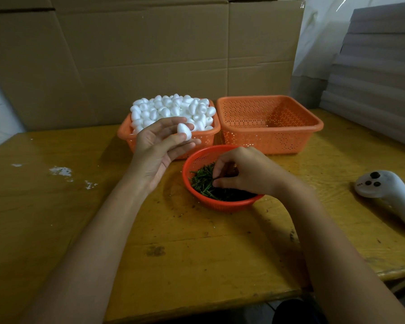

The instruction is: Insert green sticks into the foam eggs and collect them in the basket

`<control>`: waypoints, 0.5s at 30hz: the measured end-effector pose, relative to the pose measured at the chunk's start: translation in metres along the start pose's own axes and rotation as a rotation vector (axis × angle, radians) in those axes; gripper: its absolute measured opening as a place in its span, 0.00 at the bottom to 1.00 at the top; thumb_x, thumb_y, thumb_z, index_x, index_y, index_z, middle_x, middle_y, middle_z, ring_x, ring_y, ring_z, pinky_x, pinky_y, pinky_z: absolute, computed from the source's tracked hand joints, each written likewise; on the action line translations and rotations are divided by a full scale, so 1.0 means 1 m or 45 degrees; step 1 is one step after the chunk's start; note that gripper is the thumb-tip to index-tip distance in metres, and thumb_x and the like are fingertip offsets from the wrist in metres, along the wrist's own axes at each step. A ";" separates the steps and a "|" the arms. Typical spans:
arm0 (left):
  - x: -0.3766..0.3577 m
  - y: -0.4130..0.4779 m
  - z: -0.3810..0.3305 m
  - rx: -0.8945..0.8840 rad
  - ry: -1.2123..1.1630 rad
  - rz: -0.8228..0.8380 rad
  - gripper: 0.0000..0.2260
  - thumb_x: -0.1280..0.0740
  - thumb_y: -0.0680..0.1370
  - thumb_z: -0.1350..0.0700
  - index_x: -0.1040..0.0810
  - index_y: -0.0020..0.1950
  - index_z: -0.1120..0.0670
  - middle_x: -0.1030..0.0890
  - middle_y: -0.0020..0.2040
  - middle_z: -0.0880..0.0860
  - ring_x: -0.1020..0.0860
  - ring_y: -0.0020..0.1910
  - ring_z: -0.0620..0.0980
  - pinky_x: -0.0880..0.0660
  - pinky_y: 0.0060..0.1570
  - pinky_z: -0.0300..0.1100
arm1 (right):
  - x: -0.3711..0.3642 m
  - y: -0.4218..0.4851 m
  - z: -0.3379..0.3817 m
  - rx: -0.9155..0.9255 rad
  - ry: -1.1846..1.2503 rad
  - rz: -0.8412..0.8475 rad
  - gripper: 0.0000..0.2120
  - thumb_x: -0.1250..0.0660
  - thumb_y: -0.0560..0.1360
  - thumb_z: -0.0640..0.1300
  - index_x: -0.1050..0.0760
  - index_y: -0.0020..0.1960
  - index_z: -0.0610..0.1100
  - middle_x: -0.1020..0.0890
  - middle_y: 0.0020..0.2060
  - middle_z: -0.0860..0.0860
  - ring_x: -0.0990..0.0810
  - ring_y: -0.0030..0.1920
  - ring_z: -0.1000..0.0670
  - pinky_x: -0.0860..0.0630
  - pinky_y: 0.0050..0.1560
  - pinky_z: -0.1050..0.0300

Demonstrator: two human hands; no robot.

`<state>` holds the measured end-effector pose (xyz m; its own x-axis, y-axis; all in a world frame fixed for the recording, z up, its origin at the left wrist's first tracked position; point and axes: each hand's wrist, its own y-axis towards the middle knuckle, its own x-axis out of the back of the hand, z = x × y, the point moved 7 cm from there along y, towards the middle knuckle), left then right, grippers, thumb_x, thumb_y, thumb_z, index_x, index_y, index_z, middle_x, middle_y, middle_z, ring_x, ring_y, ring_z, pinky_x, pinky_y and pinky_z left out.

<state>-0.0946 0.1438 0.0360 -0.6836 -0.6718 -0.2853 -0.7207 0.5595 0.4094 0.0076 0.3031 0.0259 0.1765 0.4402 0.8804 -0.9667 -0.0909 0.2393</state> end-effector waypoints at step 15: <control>-0.001 0.001 0.000 -0.010 0.036 -0.001 0.14 0.25 0.76 0.65 0.16 0.61 0.56 0.16 0.61 0.63 0.13 0.52 0.60 0.17 0.51 0.41 | 0.009 -0.002 0.003 0.002 0.018 -0.107 0.07 0.20 0.72 0.47 0.13 0.49 0.53 0.13 0.44 0.60 0.17 0.46 0.61 0.23 0.50 0.66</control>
<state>-0.0944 0.1446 0.0367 -0.6794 -0.6858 -0.2610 -0.7202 0.5551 0.4161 0.0117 0.3048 0.0344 0.2545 0.4590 0.8512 -0.9482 -0.0546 0.3130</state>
